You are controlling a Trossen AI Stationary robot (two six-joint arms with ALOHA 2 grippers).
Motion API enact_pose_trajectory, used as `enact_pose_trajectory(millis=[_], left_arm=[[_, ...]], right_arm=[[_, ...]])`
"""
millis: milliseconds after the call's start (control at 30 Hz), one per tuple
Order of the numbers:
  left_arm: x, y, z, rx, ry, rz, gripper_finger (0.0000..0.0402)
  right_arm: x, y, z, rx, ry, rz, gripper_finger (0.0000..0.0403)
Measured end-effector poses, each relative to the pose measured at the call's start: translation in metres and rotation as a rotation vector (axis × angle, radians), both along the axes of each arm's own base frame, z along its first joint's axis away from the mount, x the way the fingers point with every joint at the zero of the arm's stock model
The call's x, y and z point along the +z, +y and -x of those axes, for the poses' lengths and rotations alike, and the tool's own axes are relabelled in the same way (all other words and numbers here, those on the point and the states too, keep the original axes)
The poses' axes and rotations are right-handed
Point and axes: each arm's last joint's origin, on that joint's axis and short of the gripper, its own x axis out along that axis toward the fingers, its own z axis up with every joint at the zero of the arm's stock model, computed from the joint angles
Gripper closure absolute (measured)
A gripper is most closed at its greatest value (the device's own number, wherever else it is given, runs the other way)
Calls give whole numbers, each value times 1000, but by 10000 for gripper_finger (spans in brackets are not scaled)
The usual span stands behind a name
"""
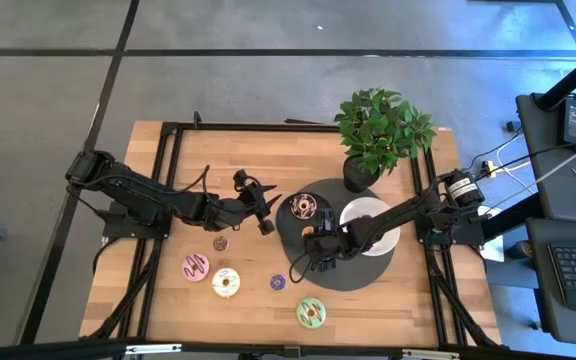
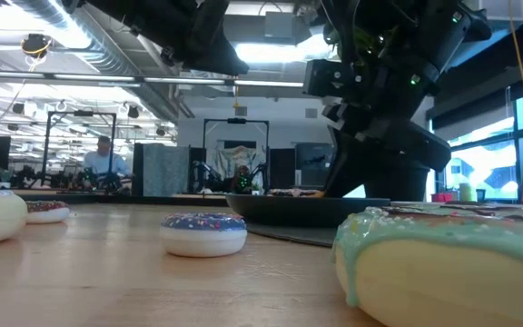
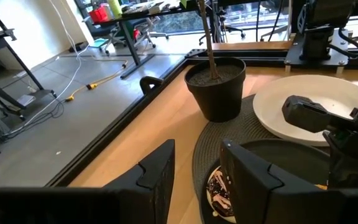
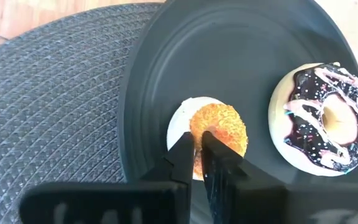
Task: Pick & Place donuts
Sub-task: Put the small yellow donut on the white plate
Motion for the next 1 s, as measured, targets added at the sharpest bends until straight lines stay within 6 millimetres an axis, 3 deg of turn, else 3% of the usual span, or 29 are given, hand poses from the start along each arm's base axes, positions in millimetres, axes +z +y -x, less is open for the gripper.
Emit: enact_pose_trajectory(millis=[267, 433, 700, 1000], left_arm=[[0, 0, 0, 0, 0, 0, 279], [0, 0, 0, 0, 1, -1, 277], [0, 0, 0, 0, 1, -1, 281], [0, 0, 0, 0, 1, -1, 277]], right_arm=[[3, -2, 0, -37, -30, 56, 394], [18, 2, 8, -87, -59, 26, 397], [52, 15, 60, -306, -9, 25, 398], [54, 34, 107, -536, 135, 9, 398]])
